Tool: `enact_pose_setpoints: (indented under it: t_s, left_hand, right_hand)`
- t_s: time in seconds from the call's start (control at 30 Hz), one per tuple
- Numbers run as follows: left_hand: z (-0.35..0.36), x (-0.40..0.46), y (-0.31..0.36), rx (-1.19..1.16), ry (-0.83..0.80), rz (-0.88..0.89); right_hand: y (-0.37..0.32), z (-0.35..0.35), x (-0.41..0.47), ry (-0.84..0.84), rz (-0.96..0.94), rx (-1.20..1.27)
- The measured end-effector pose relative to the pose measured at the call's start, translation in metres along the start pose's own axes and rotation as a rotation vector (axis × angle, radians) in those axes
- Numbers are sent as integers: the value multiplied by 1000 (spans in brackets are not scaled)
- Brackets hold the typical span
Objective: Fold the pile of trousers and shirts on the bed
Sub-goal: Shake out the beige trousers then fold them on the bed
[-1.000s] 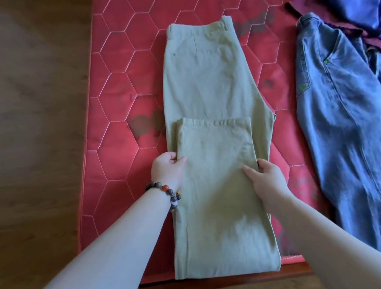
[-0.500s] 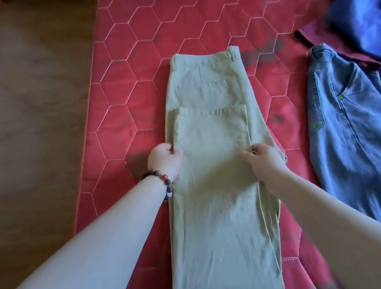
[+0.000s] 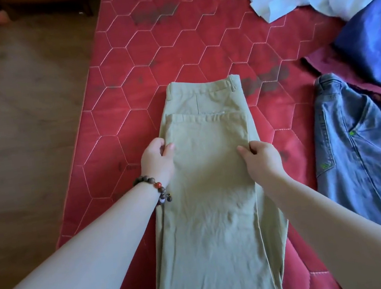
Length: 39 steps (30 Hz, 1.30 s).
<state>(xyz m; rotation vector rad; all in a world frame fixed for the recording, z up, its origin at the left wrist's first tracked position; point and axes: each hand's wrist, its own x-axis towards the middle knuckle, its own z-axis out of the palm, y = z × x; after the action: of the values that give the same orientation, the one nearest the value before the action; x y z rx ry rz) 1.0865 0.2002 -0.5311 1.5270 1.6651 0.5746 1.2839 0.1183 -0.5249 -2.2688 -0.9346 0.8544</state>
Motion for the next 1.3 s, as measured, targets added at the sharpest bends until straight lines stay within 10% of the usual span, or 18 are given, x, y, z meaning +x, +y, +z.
enact_pose_setpoints:
  t_s: [1.1, 1.3]
  left_hand:
    - [22, 91, 16, 296, 273, 123]
    - [8, 87, 6, 333, -24, 24]
  right_hand:
    - [-24, 8, 100, 208, -119, -144]
    - [-11, -1, 91, 12, -71, -165]
